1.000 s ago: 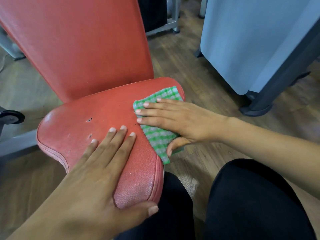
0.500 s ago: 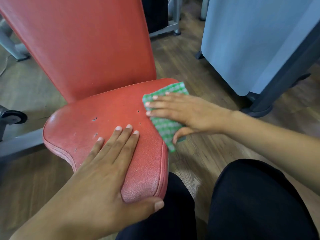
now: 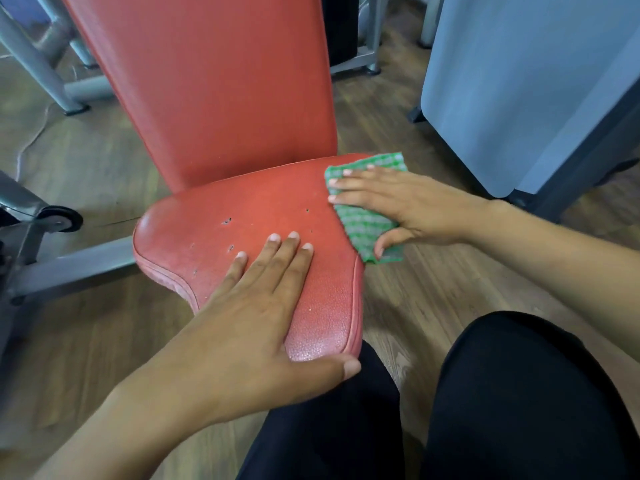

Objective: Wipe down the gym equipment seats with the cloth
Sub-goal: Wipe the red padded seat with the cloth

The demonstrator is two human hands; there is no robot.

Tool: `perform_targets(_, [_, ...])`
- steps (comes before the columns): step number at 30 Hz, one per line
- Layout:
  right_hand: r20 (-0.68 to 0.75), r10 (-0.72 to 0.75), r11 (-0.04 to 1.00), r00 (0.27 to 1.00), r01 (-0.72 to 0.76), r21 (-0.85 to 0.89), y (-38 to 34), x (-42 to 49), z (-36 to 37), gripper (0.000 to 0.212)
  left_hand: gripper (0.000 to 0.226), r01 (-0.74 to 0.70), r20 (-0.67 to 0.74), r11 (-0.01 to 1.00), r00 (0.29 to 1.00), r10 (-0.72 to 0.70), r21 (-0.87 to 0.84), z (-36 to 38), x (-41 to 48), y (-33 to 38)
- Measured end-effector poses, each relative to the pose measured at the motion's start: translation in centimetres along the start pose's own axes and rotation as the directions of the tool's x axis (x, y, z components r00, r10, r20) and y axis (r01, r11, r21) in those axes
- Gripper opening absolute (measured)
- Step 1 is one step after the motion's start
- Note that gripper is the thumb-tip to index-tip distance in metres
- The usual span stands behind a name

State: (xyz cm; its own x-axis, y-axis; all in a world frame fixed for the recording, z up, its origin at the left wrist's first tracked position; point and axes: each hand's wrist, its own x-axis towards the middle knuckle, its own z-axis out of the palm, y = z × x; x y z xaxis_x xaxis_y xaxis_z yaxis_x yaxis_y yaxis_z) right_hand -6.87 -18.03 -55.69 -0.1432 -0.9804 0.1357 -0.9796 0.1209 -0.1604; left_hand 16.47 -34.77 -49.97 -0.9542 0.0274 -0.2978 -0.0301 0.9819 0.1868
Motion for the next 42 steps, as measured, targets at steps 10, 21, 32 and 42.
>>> perform_targets(10, [0.033, -0.064, 0.997, 0.997, 0.062, 0.049, -3.1, 0.0, 0.3, 0.085, 0.117, -0.023, -0.054, 0.999, 0.998, 0.021, -0.027, 0.8, 0.0, -0.4])
perform_targets(21, [0.102, -0.078, 0.996, 0.992, 0.074, 0.043, -4.4, 0.0, -0.1, 0.086, 0.116, -0.036, -0.059, 0.999, 0.998, 0.035, -0.017, 1.0, 0.0, -0.5])
perform_targets(32, [0.127, -0.068, 0.997, 0.990, 0.062, 0.054, -5.1, -0.1, -0.6, 0.085, 0.116, -0.043, -0.030, 0.999, 0.999, 0.043, -0.015, 0.9, 0.1, -0.7])
perform_targets(42, [0.171, 0.224, 0.966, 0.959, -0.242, 0.090, -1.6, 0.5, -1.6, 0.072, 0.092, -0.064, -0.049, 0.990, 0.997, 0.058, -0.127, -0.3, 0.4, -3.2])
